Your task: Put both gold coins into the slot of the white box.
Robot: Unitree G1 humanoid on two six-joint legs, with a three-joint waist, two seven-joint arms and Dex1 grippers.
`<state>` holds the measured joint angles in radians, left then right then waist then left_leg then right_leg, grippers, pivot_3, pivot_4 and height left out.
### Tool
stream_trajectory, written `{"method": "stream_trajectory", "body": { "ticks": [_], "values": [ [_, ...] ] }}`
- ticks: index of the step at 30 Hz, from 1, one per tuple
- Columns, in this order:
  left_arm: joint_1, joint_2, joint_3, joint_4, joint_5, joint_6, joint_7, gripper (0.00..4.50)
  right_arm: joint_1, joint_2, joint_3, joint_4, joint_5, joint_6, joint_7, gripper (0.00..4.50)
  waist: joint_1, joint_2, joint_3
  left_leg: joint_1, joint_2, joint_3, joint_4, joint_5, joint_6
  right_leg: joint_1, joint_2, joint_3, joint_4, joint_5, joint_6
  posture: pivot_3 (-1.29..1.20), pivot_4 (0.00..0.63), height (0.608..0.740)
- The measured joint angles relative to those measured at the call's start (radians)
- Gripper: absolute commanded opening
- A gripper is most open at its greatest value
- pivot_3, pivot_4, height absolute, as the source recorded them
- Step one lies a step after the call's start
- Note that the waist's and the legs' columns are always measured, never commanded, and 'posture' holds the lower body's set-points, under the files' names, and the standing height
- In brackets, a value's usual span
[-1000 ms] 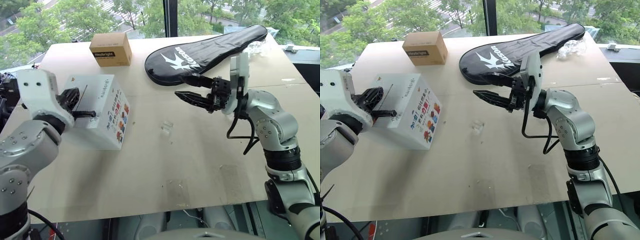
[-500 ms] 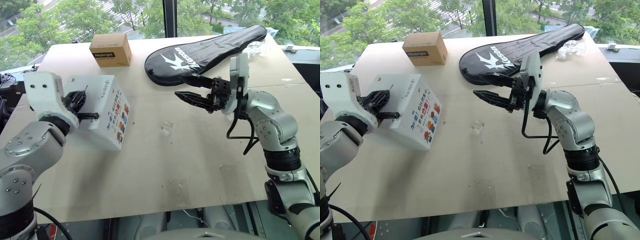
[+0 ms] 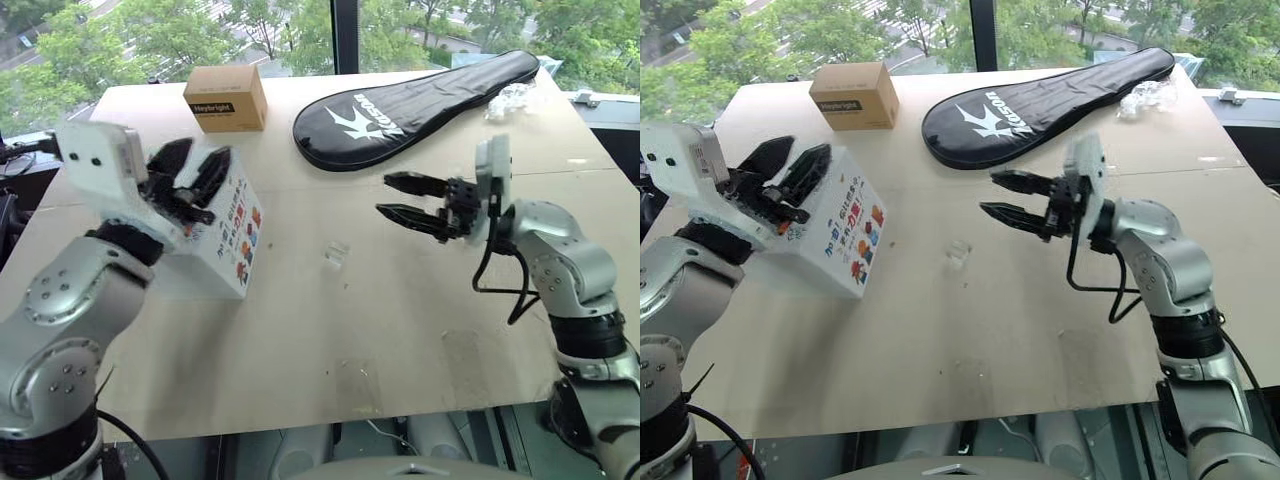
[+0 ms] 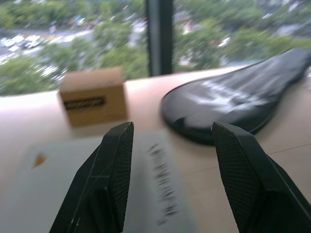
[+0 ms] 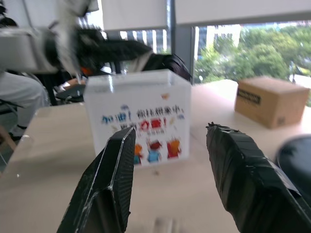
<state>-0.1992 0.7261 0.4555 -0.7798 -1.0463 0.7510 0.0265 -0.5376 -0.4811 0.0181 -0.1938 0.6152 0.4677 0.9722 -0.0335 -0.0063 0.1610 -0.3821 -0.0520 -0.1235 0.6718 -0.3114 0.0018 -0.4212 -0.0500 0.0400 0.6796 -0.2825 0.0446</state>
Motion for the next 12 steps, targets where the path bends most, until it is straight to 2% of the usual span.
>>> {"method": "stream_trajectory", "body": {
  "ticks": [3,5,7,10,12],
  "values": [
    [0.089,-0.007,-0.055,-0.114,-0.084,-0.014,-0.073,2.55,0.138,-0.038,-0.043,0.008,-0.014,-0.029,0.005,2.49,-0.004,0.000,-0.001,0.002,0.000,0.001,-0.001,0.000,0.000,0.001,0.000,0.001,0.000,0.000,0.000,0.00,0.150,0.740],
    [0.227,-0.008,-0.132,-0.173,-0.069,-0.012,-0.116,2.55,0.259,-0.043,-0.055,0.029,-0.056,-0.110,0.012,2.49,-0.009,0.000,-0.001,0.003,0.001,0.003,-0.002,0.000,0.000,0.001,0.002,0.003,0.000,0.000,0.000,0.00,0.150,0.740],
    [0.445,-0.011,-0.234,-0.179,0.073,-0.028,-0.164,2.55,0.407,-0.043,-0.054,0.087,-0.131,-0.222,0.015,2.49,-0.011,0.001,-0.001,0.005,0.002,0.006,-0.004,0.000,0.000,0.001,0.003,0.005,0.001,0.000,0.000,0.00,0.150,0.740],
    [0.626,-0.029,-0.307,-0.084,0.287,-0.127,-0.241,2.55,0.514,-0.050,-0.031,0.144,-0.225,-0.347,0.026,2.49,-0.007,0.003,0.000,0.008,0.002,0.008,-0.001,0.000,0.000,0.004,0.004,0.004,0.005,0.000,0.000,0.00,0.150,0.740],
    [0.692,-0.050,-0.344,-0.032,0.411,-0.227,-0.291,2.55,0.541,-0.053,-0.030,0.151,-0.258,-0.409,0.032,2.49,-0.002,0.003,0.000,0.025,0.003,0.007,-0.002,-0.002,0.004,0.022,0.004,0.005,0.000,0.000,0.000,0.00,0.150,0.740]
  ]
}}
